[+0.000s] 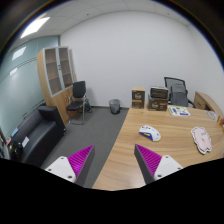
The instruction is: Arrange mouse
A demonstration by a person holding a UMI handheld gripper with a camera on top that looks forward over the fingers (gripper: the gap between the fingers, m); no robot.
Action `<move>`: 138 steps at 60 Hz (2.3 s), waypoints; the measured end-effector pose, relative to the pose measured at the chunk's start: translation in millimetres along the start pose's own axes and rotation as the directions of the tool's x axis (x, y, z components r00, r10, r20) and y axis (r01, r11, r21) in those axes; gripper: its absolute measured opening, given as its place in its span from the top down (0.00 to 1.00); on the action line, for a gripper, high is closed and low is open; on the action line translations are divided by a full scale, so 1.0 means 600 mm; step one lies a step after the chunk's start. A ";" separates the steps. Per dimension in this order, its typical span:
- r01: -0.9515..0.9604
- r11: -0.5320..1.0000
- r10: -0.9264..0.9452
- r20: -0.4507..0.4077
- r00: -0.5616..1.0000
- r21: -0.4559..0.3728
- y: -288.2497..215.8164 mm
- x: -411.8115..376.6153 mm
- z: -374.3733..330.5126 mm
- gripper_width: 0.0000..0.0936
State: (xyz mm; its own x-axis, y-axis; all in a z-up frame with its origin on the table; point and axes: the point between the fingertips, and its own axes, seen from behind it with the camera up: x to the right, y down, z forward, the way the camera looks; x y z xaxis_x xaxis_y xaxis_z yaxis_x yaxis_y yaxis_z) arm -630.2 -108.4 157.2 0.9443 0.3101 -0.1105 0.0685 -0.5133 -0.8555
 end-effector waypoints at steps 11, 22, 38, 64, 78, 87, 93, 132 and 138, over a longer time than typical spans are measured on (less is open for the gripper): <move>0.024 0.998 -0.031 -0.121 0.992 -0.058 0.070 0.137 0.046 0.12; 0.008 0.997 -0.021 -0.152 0.988 -0.083 0.100 0.255 0.139 0.12; 0.076 0.994 -0.082 -0.087 0.993 -0.078 0.062 0.334 0.289 0.12; 0.061 0.996 -0.066 -0.081 0.994 -0.068 0.007 0.392 0.448 0.40; -0.010 0.993 -0.010 -0.165 0.986 -0.120 0.009 0.414 0.448 0.58; -0.059 0.993 0.040 -0.188 0.981 -0.099 -0.030 0.410 0.383 0.59; -0.068 0.996 0.056 -0.219 0.974 -0.051 -0.074 0.441 0.313 0.59; -0.173 0.975 0.108 -0.377 0.920 -0.143 0.091 0.966 0.179 0.59; -0.162 0.976 0.099 -0.367 0.925 -0.144 0.089 0.966 0.182 0.50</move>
State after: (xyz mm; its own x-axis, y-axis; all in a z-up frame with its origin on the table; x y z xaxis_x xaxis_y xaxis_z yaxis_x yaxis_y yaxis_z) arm -114.5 131.6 -7.8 0.9983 -0.0581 -0.0011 -0.0396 -0.6665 -0.7444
